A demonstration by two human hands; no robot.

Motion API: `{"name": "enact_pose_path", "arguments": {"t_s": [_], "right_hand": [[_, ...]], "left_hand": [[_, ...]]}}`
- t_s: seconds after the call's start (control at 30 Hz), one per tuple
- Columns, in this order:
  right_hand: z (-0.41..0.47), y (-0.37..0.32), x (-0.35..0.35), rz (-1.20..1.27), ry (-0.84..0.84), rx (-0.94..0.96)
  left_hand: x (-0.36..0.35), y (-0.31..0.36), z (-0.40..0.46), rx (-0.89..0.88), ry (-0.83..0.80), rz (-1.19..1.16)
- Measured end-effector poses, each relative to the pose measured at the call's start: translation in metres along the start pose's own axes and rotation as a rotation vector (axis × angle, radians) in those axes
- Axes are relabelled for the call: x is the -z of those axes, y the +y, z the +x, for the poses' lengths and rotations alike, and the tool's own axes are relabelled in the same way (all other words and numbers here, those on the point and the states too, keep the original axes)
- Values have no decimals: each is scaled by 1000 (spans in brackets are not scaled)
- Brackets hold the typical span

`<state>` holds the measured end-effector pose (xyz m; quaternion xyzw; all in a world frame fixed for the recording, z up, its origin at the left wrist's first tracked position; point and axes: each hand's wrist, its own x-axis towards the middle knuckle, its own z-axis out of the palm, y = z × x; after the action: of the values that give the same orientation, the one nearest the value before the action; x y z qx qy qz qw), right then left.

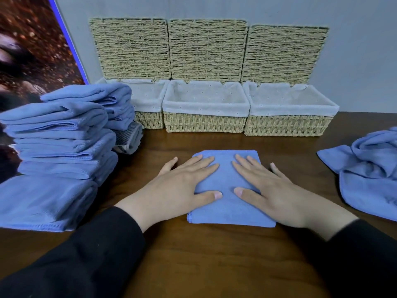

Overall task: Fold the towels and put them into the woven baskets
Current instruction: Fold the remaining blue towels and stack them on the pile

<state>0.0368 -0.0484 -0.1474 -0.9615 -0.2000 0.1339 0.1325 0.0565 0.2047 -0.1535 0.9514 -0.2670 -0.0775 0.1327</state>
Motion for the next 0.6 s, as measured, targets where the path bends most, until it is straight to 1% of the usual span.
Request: {"name": "enact_pose_path", "arguments": {"t_s": [0.07,0.13,0.2,0.23,0.27,0.3,0.37,0.4,0.43,0.53,0.57,0.6], "right_hand": [[-1,6,0,23,32,11],[-5,9,-1,114,134,53],[-15,10,-3,235,274,156],[-21,10,-3,268,302,212],[-26,10,-2,279,283,255],[-30,10,-2,271,224,273],[-35,8,0,218,97,247],[-35,8,0,190,84,237],[-35,8,-1,167,112,241],[-30,8,-3,185,257,255],[-29,8,-2,210,296,248],[-28,8,-1,239,327,239]], "left_hand": [[0,0,0,0,-8,-10],[-1,-1,-1,-4,8,-29],[-1,-2,-3,-21,60,-49],[-1,-2,-3,-32,100,-58],[0,-3,-5,-48,148,-67],[1,-3,-7,-66,197,-86],[5,-1,-14,-120,244,-159],[8,1,-17,-153,221,-183],[9,3,-20,-184,175,-184],[12,7,-24,-196,12,-108],[12,7,-24,-188,-8,-81],[11,7,-23,-189,4,-63]]}}
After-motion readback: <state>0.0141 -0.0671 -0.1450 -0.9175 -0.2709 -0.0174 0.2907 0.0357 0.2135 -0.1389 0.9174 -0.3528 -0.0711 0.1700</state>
